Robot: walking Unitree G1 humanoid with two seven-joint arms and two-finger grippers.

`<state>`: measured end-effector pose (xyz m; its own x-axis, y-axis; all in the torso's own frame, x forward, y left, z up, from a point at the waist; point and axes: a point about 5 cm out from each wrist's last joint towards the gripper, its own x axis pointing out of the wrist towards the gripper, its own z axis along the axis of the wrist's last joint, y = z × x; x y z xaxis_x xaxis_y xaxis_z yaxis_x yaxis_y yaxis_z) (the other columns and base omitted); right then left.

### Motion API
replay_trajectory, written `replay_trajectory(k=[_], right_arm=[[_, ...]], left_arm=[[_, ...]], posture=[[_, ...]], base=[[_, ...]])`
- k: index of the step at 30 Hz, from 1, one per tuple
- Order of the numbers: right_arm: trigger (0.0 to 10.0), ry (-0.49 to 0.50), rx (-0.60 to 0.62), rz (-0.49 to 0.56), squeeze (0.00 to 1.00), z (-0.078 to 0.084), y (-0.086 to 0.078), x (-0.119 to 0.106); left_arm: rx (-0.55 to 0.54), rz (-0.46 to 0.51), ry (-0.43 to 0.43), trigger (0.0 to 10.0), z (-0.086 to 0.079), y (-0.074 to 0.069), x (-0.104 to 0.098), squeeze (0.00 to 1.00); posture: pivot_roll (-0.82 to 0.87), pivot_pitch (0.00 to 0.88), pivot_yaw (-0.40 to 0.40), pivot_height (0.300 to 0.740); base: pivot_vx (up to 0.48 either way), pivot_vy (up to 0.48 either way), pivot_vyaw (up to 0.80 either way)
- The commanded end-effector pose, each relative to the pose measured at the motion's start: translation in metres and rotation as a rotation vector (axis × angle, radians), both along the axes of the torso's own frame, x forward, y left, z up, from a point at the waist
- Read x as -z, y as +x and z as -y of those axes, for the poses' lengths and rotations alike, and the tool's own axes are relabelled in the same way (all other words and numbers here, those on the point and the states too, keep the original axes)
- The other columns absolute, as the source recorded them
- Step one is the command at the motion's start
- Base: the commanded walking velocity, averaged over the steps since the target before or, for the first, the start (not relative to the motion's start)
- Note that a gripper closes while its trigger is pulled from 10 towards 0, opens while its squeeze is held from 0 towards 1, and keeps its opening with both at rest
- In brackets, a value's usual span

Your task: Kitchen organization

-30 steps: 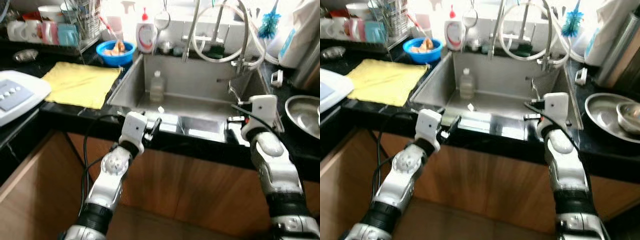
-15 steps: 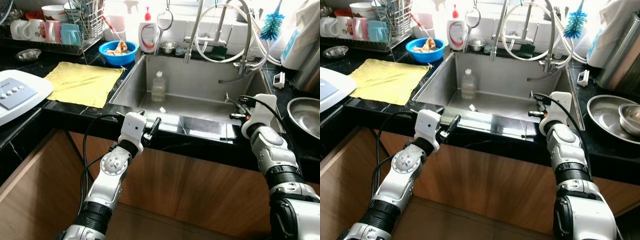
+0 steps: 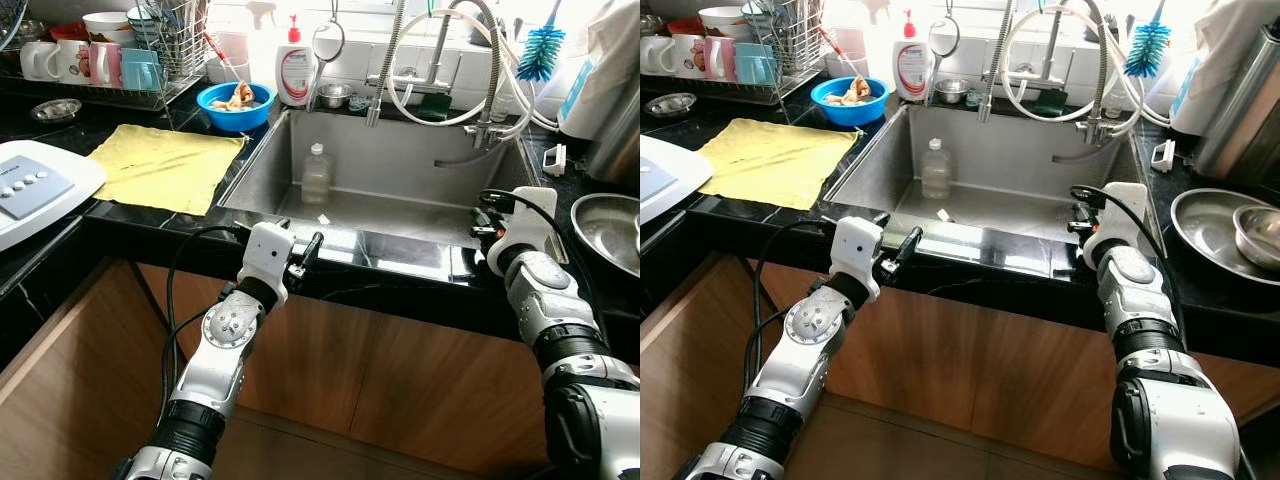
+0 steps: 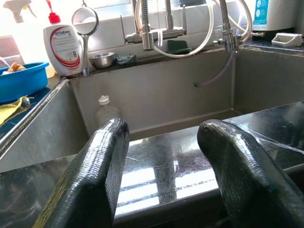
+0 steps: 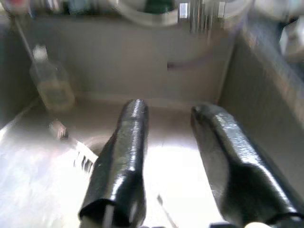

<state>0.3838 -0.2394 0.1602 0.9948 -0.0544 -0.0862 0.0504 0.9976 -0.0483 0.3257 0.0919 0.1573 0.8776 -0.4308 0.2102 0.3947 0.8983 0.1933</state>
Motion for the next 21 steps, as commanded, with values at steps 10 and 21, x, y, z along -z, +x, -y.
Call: replay_trajectory(k=[10, 21], right_arm=[[10.0, -0.112, 0.111, 0.523, 0.00, -0.044, -0.073, -0.051], [10.0, -0.140, 0.322, 0.391, 0.00, -0.042, -0.157, -0.016]], left_arm=[[-0.071, 0.100, -0.010, 10.0, -0.003, 0.007, -0.021, 0.00], [-0.104, 0.091, -0.043, 10.0, -0.009, 0.003, -0.017, 0.00]], posture=[[0.00, 0.000, -0.021, 0.740], [-0.03, 0.000, -0.014, 0.740]], base=[[0.000, 0.000, 0.00], [0.000, 0.000, 0.00]])
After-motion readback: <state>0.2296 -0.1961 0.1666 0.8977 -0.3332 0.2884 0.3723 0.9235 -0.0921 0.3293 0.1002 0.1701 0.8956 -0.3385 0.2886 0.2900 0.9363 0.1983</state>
